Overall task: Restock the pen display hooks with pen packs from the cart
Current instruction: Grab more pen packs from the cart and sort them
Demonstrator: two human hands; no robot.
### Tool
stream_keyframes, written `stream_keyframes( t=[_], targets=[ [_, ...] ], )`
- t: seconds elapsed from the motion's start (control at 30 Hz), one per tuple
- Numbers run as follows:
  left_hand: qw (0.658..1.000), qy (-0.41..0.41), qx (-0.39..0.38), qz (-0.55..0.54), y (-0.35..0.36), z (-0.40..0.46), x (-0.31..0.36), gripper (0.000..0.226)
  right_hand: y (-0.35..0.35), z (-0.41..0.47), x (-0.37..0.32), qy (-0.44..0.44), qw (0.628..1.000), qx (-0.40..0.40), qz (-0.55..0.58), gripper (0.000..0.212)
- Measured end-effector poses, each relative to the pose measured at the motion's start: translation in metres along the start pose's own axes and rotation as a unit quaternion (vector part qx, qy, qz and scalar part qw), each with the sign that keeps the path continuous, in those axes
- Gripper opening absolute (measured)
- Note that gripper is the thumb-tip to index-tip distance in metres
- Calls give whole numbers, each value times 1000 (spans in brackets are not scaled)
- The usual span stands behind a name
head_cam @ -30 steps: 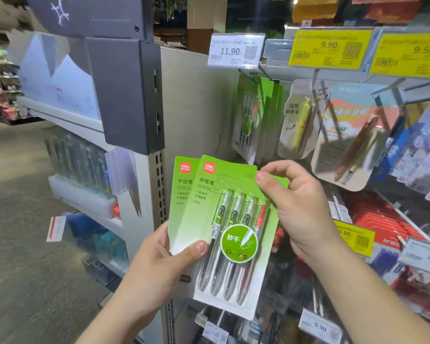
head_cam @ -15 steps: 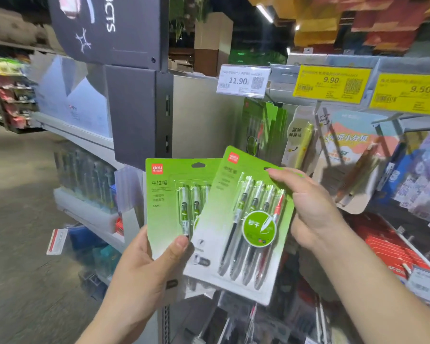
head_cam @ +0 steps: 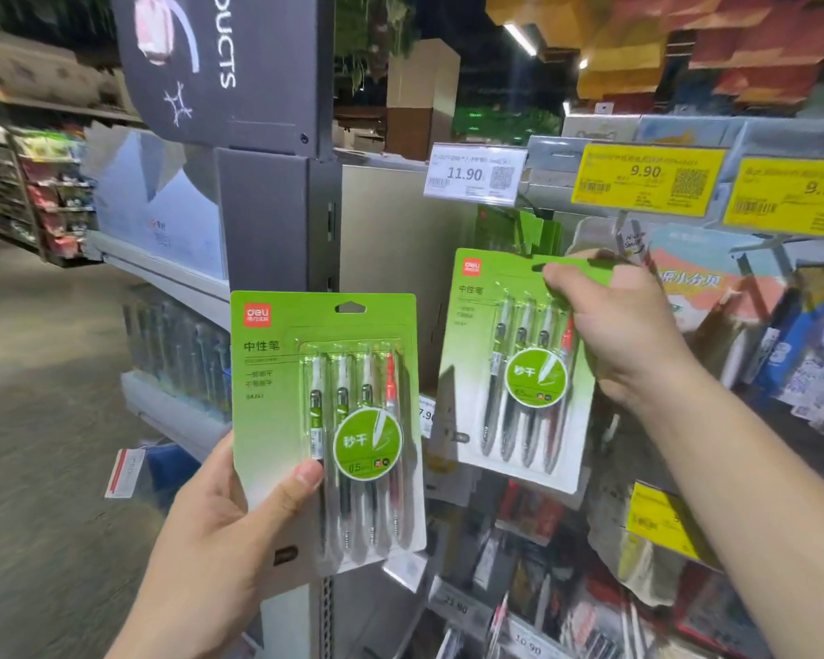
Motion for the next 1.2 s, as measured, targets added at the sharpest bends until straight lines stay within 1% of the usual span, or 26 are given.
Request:
stream_keyframes(
  t=[0.07,0.1,0.13,0.2,0.27,0.3,0.33,0.37,0.4,0.43,0.47,0.5,0.57,0.63,0.77,0.87,0.9,0.93,0.97,1.0,1.07,1.13,1.2],
  targets=[
    [1000,4,-1,7,0,-1,2,42,15,3,-9,-24,999,-21,-8,28],
    [1000,1,2,6,0,-1,2,31,20,5,-15,-37,999,-23,-16,22],
    [1000,0,7,6,-1,-2,4,30,25,6,-20,-53,998,-26,-24,16],
    [1000,4,8,12,1,-4,8,37,33,9,-26,-76,996,-27,-36,17],
    [1000,10,6,18,3,-6,12,39,43,13,-28,-79,996,-30,-24,18],
    [1000,12,6,14,3,-6,13,40,47,13,-29,-73,997,-33,-21,32],
    [1000,15,7,10,3,-6,13,41,50,14,-29,-71,997,-35,-21,53],
    [1000,19,8,7,2,-6,13,41,52,16,-30,-70,997,-33,-15,68],
    [1000,20,9,4,2,-6,13,40,53,20,-29,-73,997,-33,-9,66],
    [1000,21,10,3,2,-6,14,40,56,20,-32,-80,996,-41,-7,50],
    [1000,23,10,4,2,-6,15,40,58,23,-34,-89,995,-45,-13,30],
    [1000,27,10,6,2,-6,15,41,60,24,-36,-97,994,-39,-26,16],
    [1000,26,14,2,2,-5,14,42,61,27,-39,-107,993,-22,-37,9],
    [1000,21,22,2,1,-5,12,43,61,30,-39,-103,994,-10,-36,8],
    [1000,7,31,-1,0,-5,6,42,64,32,-44,-112,993,-4,-44,17],
    [999,-1,35,-3,-3,-2,-2,39,66,34,-43,-102,994,-2,-49,14],
    [999,-4,33,-10,-3,-2,-2,37,68,35,-43,-97,994,-4,-49,17],
    [999,-4,30,-11,-2,-2,-2,43,69,36,-42,-89,995,-6,-46,24],
    [999,-6,30,-9,-2,-2,-2,53,70,38,-40,-80,996,-9,-42,30],
    [999,-6,36,-10,-3,-1,-3,55,71,40,-38,-70,997,-12,-37,36],
    [999,-9,35,-19,-1,1,-3,42,72,45,-31,-41,999,-12,-21,45],
    [999,-12,26,-18,6,1,-2,45,71,47,-28,-20,1000,-10,-10,50],
    [999,-21,30,-17,8,1,-6,41,72,49,-25,-8,1000,-14,7,48]
  ],
)
Point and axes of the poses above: each hand's wrist, its own z-axis towards the middle knuckle, its own y-axis out of the palm, x = y × z, the point moved 10 cm from there along z, towards the middle knuckle, and after that the axes turned 5 degrees about -y, right-handed, at the moved point
